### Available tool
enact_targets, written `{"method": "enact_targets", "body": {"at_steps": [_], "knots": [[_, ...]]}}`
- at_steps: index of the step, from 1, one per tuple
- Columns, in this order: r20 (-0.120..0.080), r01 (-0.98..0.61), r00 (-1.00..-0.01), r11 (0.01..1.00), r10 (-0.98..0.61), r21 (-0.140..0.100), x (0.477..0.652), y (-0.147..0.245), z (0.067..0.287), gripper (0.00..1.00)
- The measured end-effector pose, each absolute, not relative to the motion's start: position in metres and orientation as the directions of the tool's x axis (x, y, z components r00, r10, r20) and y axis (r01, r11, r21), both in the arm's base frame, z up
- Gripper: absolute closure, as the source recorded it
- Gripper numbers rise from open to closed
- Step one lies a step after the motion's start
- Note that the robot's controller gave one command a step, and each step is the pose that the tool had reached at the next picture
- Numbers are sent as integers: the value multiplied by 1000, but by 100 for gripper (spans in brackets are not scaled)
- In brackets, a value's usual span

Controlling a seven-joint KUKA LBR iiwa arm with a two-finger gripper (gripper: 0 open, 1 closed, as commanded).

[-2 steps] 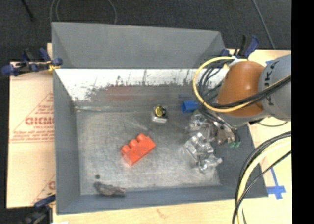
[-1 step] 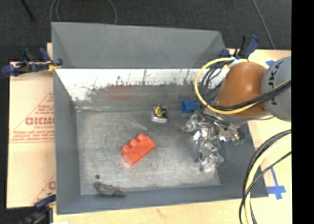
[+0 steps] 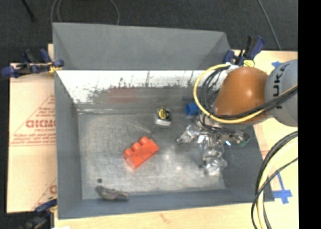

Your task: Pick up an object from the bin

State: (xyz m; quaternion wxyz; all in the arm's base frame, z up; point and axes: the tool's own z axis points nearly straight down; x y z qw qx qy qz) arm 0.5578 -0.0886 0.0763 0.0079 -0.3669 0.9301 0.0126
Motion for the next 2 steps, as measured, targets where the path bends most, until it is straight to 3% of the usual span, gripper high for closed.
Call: {"method": "enact_targets", "body": {"at_steps": [1,2], "knots": [[-10,-740,-673,673,-740,-6,540,14,186,0],[-7,-721,-693,693,-721,1,584,79,145,0]]}}
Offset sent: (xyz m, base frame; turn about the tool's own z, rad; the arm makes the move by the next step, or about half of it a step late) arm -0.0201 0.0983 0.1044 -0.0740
